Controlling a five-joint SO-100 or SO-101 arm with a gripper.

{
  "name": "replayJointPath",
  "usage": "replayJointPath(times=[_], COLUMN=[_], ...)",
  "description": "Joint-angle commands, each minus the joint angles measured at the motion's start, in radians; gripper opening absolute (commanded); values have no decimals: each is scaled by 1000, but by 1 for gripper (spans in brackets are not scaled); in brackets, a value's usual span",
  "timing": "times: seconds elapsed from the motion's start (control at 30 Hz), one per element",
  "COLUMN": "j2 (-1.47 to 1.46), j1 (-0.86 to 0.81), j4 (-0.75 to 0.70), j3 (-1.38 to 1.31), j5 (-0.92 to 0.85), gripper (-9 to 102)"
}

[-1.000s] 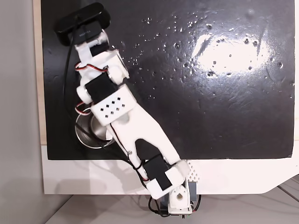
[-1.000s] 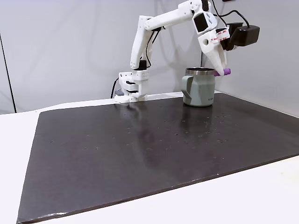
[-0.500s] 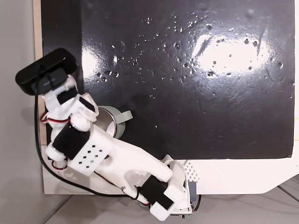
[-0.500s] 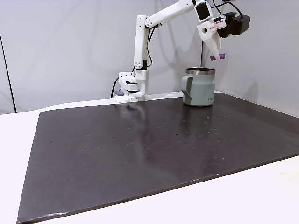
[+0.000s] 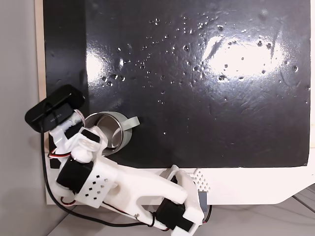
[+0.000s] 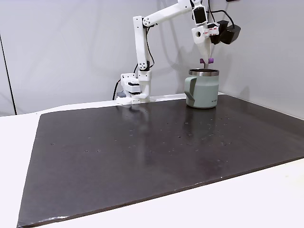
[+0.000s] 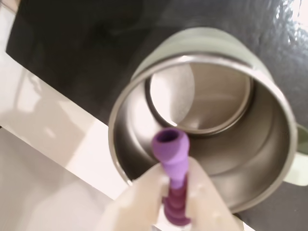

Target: Grasp a pengrip and put it in the cup.

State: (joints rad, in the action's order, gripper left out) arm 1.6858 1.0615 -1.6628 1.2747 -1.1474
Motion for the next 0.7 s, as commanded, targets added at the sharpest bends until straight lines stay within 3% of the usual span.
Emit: replayJointPath(times=[0.0,0.1,0.2,0.3,0.67], j2=[54,52,52,52,51], j1=[12,12,12,14,28], j4=[9,9,9,5,0], j3=[0,3,3,3,-32], j5=[20,28,32,31,57], gripper=[0,1,16,23,24])
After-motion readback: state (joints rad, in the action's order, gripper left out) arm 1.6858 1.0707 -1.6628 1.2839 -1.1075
